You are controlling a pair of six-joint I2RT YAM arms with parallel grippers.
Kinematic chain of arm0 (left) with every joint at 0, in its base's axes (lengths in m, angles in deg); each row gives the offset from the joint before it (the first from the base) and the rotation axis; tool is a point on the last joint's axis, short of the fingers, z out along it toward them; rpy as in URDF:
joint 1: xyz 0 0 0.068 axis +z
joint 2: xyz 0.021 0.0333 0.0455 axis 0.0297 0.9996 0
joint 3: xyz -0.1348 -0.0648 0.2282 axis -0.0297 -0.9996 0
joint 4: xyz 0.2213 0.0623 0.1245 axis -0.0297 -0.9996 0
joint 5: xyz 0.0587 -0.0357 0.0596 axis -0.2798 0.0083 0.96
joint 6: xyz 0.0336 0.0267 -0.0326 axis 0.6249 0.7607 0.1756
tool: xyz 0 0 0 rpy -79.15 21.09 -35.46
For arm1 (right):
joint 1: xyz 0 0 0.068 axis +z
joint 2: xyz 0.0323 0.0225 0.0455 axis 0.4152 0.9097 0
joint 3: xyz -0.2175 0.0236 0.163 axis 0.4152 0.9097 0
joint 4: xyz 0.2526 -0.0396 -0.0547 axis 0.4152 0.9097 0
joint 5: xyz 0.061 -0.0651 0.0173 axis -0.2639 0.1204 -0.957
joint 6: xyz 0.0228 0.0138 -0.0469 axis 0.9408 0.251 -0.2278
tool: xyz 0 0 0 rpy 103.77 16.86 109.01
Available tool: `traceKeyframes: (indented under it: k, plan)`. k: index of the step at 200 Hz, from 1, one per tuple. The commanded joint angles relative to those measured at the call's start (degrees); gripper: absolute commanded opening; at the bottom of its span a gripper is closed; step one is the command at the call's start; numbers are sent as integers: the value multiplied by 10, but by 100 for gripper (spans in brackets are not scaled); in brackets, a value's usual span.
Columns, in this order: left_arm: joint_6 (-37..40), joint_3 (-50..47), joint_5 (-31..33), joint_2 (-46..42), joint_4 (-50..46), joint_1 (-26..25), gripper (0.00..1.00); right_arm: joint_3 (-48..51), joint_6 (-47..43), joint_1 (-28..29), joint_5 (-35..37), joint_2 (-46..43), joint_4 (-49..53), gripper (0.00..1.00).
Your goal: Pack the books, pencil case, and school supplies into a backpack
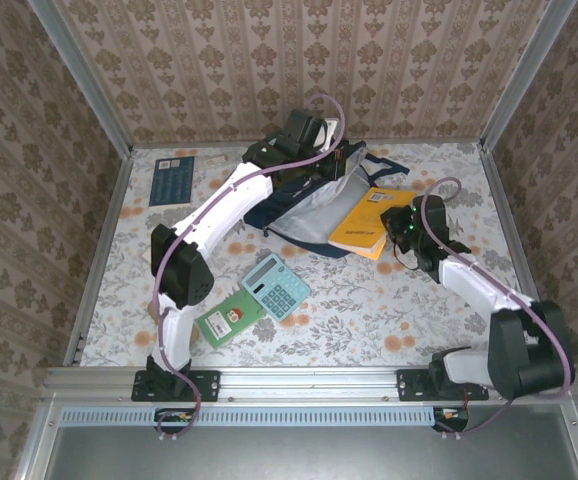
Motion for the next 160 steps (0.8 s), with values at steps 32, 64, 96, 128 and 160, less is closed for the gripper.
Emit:
traceKeyframes:
  k: [32,64,96,128,160]
  plan:
    - [18,11,-79,-39,53,-12,0,-91,60,14,-66,116,-206,0]
    - [24,2,-95,-45,53,-12,0,-137,94,29,-79,195,-273,0]
    - [30,-1,-111,-52,54,-12,0,-188,94,43,-67,259,-279,0]
    - [35,-4,-139,-58,61,-11,0,-219,107,53,-31,322,-300,0]
    - [26,-5,-163,-58,69,-10,0,-272,111,73,-11,371,-286,6]
